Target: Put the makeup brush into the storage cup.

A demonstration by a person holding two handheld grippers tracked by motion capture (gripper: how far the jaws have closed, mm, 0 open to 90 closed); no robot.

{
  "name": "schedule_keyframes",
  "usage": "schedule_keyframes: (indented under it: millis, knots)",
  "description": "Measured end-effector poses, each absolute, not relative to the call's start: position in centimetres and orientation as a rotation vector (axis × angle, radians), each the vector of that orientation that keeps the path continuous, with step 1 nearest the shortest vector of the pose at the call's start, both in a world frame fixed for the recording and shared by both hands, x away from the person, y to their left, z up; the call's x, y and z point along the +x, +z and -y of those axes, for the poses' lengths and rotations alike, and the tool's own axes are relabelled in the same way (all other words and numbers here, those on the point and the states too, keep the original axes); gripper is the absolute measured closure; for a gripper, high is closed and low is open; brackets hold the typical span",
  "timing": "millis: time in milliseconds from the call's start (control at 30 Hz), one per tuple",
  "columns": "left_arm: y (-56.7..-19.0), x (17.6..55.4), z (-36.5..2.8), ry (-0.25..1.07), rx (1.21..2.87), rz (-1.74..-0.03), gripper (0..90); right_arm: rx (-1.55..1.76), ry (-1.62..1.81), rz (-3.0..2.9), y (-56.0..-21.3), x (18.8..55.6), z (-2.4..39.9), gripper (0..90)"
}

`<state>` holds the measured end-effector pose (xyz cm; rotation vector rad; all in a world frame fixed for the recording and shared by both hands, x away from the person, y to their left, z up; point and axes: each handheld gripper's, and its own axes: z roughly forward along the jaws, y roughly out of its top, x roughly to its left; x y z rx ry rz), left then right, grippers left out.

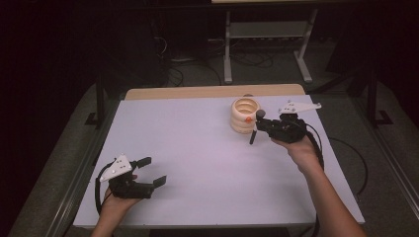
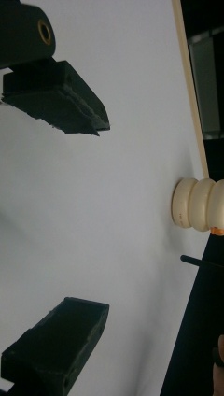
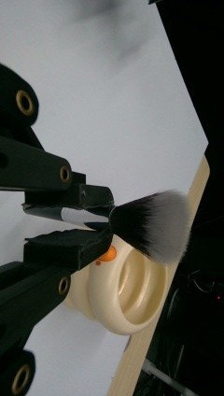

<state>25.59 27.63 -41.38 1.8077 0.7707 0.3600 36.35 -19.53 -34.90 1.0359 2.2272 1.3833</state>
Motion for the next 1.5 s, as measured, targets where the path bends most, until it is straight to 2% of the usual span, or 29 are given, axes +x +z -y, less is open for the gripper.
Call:
schedule_keyframes:
  millis: [1500]
  knots:
    - [-41.4,25.7,-27.7,0.358,1.81,-0.771,10.3,1.064,1.432,-2.103,-31.1,38.8,19.3,76.4]
